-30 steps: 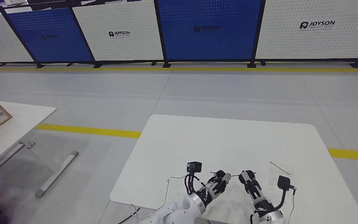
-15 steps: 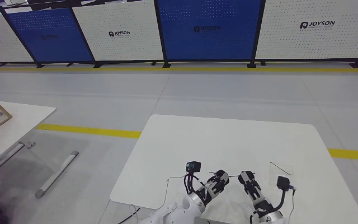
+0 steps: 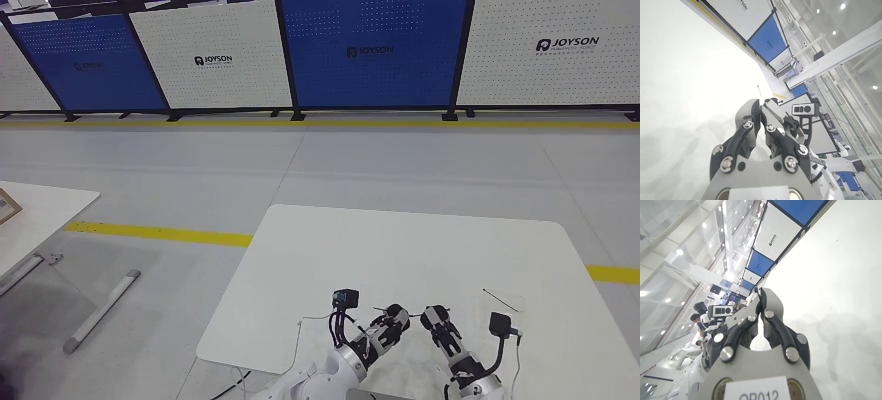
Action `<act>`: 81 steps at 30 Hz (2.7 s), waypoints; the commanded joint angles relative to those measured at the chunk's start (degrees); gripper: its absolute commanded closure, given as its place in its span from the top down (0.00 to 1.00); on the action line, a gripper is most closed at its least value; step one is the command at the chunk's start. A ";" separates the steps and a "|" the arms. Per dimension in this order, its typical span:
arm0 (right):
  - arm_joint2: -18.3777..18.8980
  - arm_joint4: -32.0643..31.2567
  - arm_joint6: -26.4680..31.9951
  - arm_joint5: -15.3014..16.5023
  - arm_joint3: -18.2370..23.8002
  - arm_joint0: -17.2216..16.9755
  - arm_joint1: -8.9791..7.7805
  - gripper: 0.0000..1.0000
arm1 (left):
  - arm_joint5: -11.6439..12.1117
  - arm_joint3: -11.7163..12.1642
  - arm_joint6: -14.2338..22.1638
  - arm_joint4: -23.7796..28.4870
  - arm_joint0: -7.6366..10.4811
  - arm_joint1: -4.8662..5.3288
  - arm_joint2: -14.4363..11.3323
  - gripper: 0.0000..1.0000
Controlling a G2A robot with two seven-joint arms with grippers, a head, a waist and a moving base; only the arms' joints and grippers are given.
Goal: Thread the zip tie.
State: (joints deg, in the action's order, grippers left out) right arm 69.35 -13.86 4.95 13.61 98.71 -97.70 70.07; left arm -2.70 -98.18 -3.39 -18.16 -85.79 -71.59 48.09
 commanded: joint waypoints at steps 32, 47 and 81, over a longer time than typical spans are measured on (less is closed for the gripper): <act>1.30 -1.84 -0.07 2.88 0.16 -1.36 0.01 0.18 | -2.88 1.03 -0.02 0.83 0.68 -0.94 -0.05 0.00; 1.34 -1.50 -0.20 2.01 0.67 -1.23 0.17 0.00 | -1.35 0.38 -0.12 0.28 0.31 -1.04 0.46 0.00; 1.44 0.42 1.61 2.51 -0.55 -0.46 0.37 0.29 | -2.61 0.73 -0.74 0.23 -0.20 -1.48 1.20 0.00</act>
State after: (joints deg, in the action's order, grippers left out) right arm 70.74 -13.43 6.63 16.04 98.14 -98.10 70.44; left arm -5.21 -97.50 -4.15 -17.81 -86.02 -73.06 49.31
